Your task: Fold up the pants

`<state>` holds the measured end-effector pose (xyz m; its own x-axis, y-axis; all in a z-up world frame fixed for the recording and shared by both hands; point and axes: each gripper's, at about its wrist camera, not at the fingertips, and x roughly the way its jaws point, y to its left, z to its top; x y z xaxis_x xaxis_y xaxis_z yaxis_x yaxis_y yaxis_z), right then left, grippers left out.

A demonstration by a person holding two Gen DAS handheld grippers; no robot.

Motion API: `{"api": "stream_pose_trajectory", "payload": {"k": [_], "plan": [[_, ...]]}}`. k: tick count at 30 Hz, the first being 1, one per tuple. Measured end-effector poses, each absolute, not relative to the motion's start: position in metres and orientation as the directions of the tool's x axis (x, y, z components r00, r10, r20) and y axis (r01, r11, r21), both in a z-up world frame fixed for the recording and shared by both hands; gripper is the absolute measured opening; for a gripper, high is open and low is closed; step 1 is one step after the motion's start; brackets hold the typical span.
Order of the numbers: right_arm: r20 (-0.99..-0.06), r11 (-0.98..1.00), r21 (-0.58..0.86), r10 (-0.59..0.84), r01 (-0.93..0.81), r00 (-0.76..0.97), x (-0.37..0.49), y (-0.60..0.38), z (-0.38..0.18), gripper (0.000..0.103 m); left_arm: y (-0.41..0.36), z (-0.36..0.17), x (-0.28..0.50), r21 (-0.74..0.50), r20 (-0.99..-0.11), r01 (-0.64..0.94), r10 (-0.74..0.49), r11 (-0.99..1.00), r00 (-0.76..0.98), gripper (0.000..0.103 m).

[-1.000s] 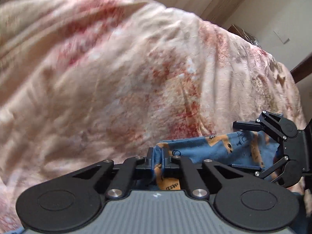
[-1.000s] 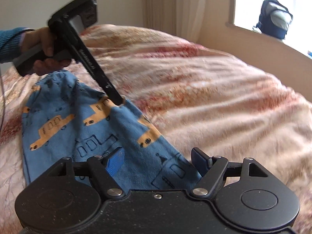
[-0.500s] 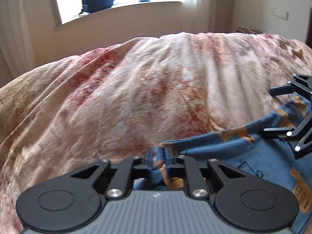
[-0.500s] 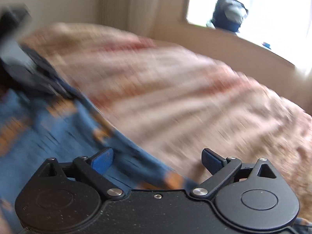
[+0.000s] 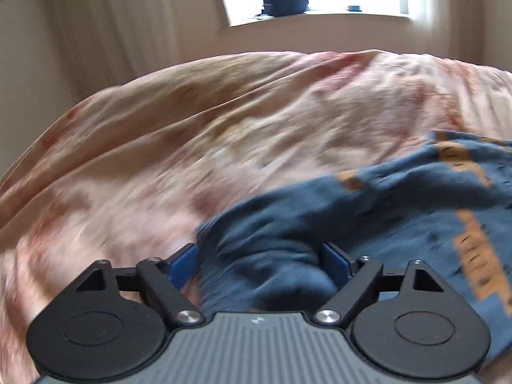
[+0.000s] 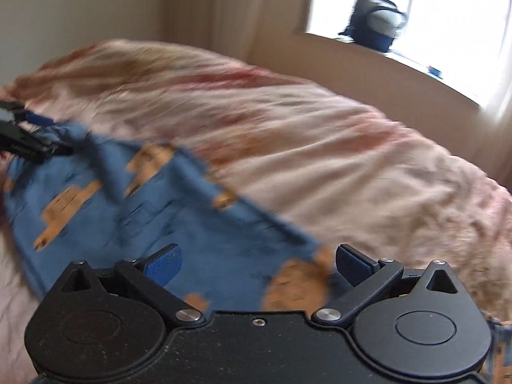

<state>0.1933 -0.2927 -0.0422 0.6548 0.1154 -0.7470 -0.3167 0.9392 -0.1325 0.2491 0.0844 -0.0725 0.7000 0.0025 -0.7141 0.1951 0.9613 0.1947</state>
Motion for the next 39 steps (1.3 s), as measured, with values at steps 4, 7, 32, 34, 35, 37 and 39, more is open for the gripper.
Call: {"api": "stream_pose_trajectory", "payload": {"k": [4,7,32,34,35,37,39], "plan": [[-0.731,0.946,-0.181,0.054,-0.27,0.68,0.182,-0.277,-0.051,0.102,0.12,-0.047,0.23,-0.025,-0.686,0.029,-0.038,0.999,0.726,0.093],[-0.693,0.958,-0.121,0.107,-0.262,0.713,0.171,-0.271,-0.033,0.102,0.106,-0.037,0.22,0.002,-0.653,0.072,-0.053,0.997,0.756,0.099],[-0.739,0.999,-0.049,-0.034,-0.002,0.673,0.158,-0.386,-0.026,0.102,-0.081,-0.087,0.281,0.212,-0.703,0.022,0.137,0.977,0.698,0.103],[-0.749,0.996,-0.077,-0.087,0.044,0.656,0.161,-0.409,-0.033,0.102,-0.073,-0.088,0.268,0.219,-0.685,0.023,0.137,0.975,0.715,0.103],[-0.765,0.996,-0.07,-0.094,0.063,0.638,0.162,-0.422,-0.037,0.102,-0.069,-0.087,0.264,0.237,-0.687,0.032,0.144,0.971,0.712,0.103],[-0.787,0.996,-0.021,-0.073,0.091,0.613,0.161,-0.449,-0.045,0.102,-0.058,-0.082,0.258,0.283,-0.693,0.042,0.174,0.958,0.699,0.103],[-0.777,0.993,0.003,-0.069,0.114,0.625,0.152,-0.472,-0.043,0.102,-0.049,-0.076,0.254,0.323,-0.706,0.046,0.208,0.945,0.677,0.103]]}}
